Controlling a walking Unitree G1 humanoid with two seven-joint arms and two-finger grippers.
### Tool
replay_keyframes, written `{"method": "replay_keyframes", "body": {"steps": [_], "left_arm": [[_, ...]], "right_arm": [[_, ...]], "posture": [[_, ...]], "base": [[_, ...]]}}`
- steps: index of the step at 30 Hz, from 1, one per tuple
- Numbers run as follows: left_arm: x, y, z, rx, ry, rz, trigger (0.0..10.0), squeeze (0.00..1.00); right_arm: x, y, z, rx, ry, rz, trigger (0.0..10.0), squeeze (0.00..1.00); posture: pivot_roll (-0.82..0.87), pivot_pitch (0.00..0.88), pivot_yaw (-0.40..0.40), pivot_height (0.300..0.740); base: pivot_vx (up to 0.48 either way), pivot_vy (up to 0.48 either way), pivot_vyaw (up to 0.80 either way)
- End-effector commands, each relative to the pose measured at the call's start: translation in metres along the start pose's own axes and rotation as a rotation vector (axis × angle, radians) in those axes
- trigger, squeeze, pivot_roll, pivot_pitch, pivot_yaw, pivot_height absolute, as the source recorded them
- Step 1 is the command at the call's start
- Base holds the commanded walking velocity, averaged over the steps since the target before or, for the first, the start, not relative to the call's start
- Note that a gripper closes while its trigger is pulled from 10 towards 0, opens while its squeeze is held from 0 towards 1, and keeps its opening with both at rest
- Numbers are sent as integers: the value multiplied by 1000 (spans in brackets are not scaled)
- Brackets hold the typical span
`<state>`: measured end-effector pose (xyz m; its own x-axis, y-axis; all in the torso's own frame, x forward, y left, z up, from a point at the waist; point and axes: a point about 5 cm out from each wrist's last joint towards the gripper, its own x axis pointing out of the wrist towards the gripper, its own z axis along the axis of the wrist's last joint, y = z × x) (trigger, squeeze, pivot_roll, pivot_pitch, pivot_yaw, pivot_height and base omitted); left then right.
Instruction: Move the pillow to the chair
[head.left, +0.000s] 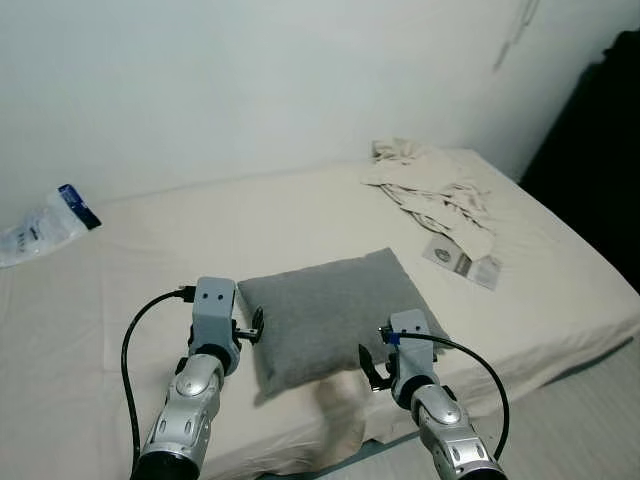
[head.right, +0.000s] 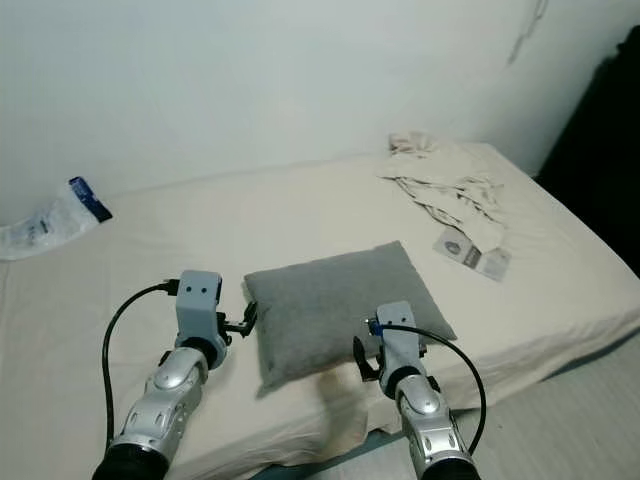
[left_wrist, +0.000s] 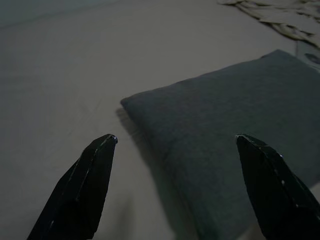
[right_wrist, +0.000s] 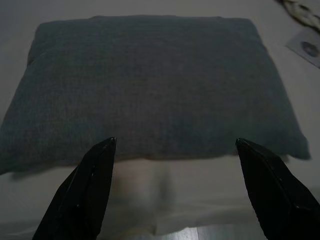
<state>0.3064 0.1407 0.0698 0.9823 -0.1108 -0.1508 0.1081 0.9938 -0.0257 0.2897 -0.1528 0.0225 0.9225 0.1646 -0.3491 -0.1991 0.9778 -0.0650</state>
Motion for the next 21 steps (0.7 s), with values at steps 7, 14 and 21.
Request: {"method": "replay_keyframes", "body": {"steps": [7,14,21], "left_arm": [[-5,3,-7,-19,19,12,10000,0],[-4,3,-9,-2,31,8,10000,0],[-4,3,-8,3,28,2,10000,0]], "right_arm": [[-2,2,-6,16,15,5,10000,0],[-1,3,-4,18,10,5,10000,0],[-1,4,-4,-29,7,24,10000,0]], "posture": [[-28,78,-32,740],[-30,77,-27,740],[-26,79,-27,740]], "base": [[0,0,0],[0,0,0],[0,0,0]]}}
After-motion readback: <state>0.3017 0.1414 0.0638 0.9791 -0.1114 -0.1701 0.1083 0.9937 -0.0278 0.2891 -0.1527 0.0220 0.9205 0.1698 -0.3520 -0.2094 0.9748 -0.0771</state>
